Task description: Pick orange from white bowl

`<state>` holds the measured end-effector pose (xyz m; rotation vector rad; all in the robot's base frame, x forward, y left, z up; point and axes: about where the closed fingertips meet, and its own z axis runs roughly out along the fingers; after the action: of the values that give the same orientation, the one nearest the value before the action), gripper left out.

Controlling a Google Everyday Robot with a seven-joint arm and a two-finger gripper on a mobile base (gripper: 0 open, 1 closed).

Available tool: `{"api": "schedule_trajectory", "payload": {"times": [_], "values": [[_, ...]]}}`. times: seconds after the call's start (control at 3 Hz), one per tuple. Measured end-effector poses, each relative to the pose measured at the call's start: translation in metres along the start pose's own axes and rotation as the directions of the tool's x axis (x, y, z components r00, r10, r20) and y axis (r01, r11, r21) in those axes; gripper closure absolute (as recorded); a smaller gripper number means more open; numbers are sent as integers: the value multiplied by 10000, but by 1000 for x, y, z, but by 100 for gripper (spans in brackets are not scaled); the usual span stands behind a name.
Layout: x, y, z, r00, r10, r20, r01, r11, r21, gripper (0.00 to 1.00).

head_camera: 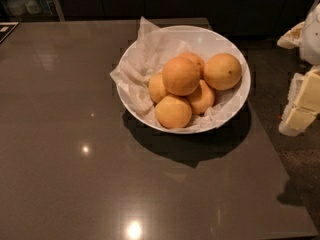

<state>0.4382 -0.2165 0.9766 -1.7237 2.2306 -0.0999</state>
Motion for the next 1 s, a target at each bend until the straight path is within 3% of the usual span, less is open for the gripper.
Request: {"api": "schedule_trajectory", "payload": {"times": [0.33, 0.67, 1.0], "values": [[0, 0, 0, 10000, 0, 0, 0, 10000, 0, 0], [-16, -5, -1, 9993, -157, -345, 148, 9995, -271, 0], [-63, -30, 11, 9960, -461, -771, 398, 9959, -807, 0]]}}
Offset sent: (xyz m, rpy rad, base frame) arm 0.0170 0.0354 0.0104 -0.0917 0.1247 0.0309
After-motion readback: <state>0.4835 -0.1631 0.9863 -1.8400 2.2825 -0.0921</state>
